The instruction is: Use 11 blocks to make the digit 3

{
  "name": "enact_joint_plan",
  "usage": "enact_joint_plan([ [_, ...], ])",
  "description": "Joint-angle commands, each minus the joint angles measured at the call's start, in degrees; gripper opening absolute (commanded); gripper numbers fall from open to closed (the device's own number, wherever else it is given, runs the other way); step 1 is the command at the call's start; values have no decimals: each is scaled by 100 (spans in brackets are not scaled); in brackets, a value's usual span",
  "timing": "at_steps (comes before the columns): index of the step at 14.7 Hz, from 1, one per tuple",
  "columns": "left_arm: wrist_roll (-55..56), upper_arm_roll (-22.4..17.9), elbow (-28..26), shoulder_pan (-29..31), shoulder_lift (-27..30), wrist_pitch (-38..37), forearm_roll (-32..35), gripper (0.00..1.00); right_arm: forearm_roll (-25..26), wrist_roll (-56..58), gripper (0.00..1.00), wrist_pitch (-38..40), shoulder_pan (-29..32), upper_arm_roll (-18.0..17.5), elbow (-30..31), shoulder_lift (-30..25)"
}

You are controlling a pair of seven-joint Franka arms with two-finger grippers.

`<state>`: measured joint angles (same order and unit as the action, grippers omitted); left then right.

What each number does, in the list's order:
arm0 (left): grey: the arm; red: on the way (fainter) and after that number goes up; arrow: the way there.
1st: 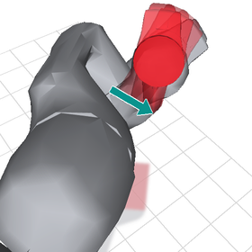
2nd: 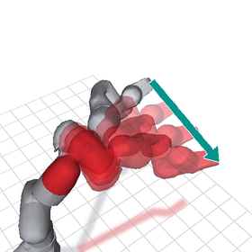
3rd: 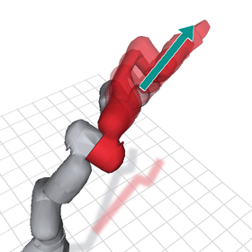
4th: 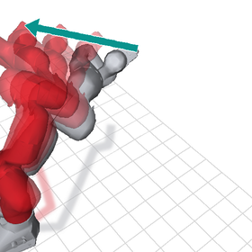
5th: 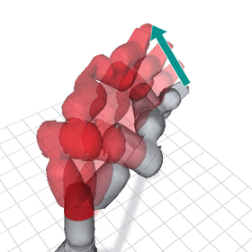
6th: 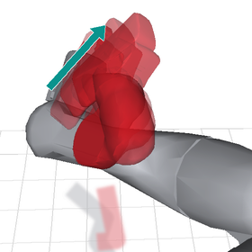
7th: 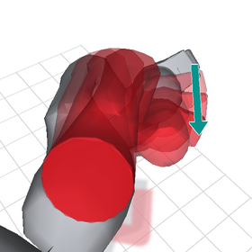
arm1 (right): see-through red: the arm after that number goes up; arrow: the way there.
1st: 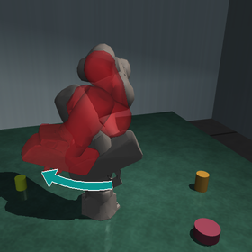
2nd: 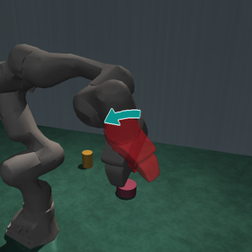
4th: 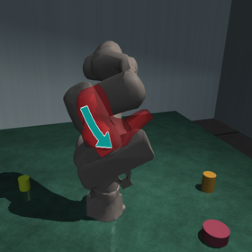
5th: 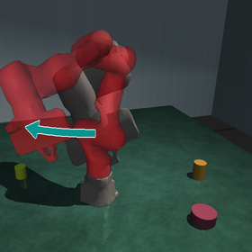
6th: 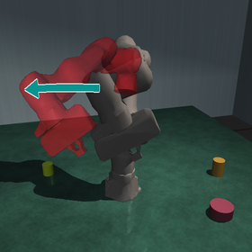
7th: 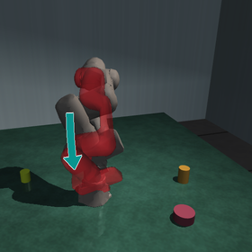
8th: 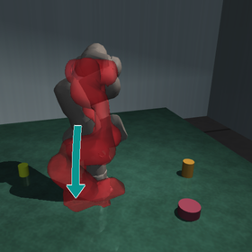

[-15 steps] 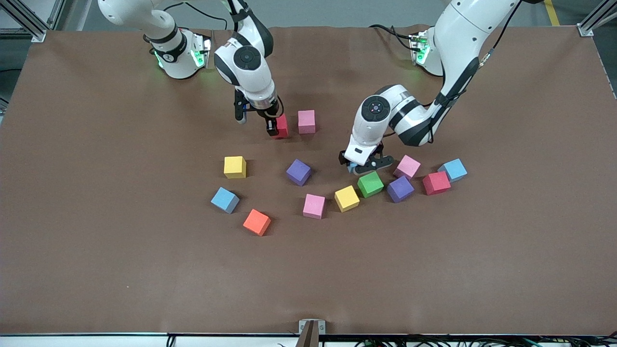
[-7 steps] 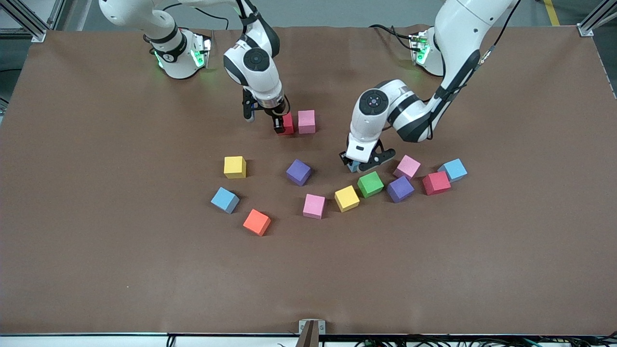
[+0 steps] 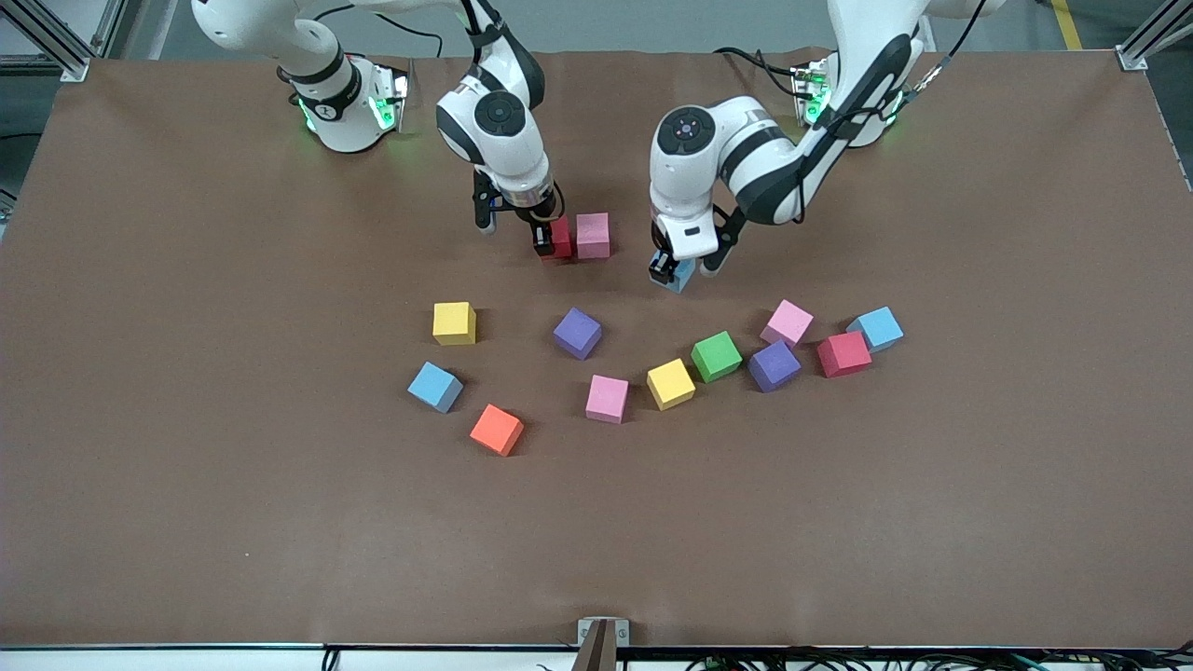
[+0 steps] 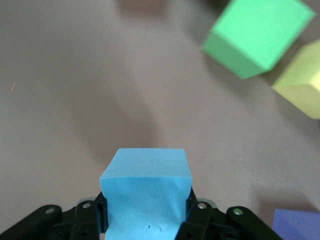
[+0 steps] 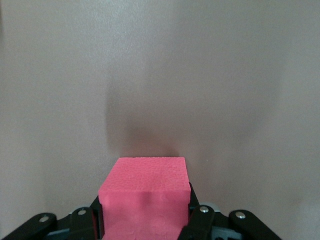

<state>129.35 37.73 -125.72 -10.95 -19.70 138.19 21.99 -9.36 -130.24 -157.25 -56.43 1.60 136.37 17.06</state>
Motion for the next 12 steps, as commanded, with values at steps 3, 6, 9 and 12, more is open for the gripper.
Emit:
enact_joint_plan([
  [3,2172,383,-128,-48,-86,-3,42,41,-162,-63,0,-42,-105,42,-163,166],
  [6,2638,428,-119,-170,-393,137,42,41,-162,-63,0,-42,-79,42,-198,210],
  [9,3095,428,-119,-223,-491,427,42,41,-162,-63,0,-42,-88,42,-234,263],
  [12,3316,419,-75,-363,-631,524,42,41,-171,-72,0,-42,-97,42,-242,263],
])
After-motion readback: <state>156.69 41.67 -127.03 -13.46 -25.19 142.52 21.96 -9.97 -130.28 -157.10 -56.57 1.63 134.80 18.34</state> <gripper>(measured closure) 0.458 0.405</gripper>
